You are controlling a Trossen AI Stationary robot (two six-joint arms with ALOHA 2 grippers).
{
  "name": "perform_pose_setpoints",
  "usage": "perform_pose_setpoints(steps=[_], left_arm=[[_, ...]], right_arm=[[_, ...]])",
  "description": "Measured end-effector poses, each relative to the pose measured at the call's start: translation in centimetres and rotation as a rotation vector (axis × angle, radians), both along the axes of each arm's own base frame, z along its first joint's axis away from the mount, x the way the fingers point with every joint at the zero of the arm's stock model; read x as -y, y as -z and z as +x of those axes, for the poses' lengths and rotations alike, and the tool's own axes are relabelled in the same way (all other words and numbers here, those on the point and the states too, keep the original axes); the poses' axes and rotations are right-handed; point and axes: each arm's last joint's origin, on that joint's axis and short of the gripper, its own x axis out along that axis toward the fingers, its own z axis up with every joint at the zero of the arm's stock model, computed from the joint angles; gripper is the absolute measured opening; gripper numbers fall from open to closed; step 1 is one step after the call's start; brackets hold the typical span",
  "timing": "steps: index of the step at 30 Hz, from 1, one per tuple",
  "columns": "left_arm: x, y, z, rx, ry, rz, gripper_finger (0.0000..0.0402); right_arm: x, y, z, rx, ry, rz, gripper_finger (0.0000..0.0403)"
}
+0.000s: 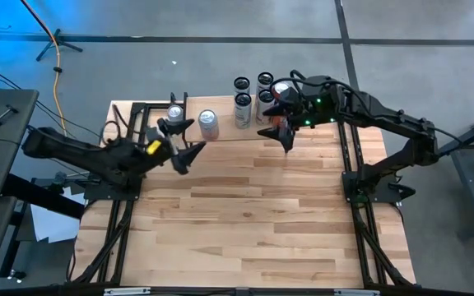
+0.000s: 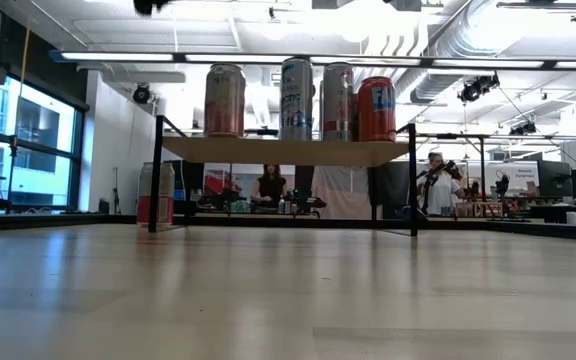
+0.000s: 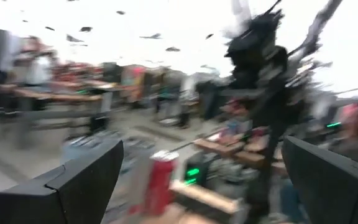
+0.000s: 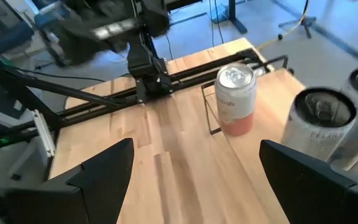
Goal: Place canned beverage on shelf
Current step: Put the right silver soda can on the shelf
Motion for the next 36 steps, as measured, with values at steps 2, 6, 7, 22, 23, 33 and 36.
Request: perform_pose_setpoints(steps=[2,6,7,22,23,33,36], left_arm=[[0.4,-1.1,-0.4,0.001,0.062,0.010,0.0399],[1.0,-2.1,-0.3,-0.221,0.103,0.029,0.0375],[1.0,-2.1,-0.3,-0.297,0.096,0.021,0.0360],[0.1,5.5,-0.1,-0.566,-0.112,-0.264,0.0006],[-0.1,6.0,-0.1,-0.561,-0.123,-0.268,0.0003],[-3.1,7.2,1.4,-0.498,-0.149,-0.240,0.0000],[-3.7,7.8,1.8,-0.547,-0.159,-0.219,0.0000]], right_arm=[[-0.1,-0.1,0.1,0.003,-0.008,-0.035,0.0334],[-0.3,-0.1,-0.1,-0.008,-0.008,-0.063,0.0334],[-0.3,-0.1,-0.2,-0.016,-0.008,-0.062,0.0334],[-0.1,1.4,-1.5,-0.220,0.086,-0.106,0.0334],[-0.1,1.4,-1.5,-0.222,0.087,-0.116,0.0334],[0.1,1.3,-1.6,-0.221,0.094,-0.124,0.0334],[0.1,1.3,-1.6,-0.219,0.100,-0.115,0.0334]])
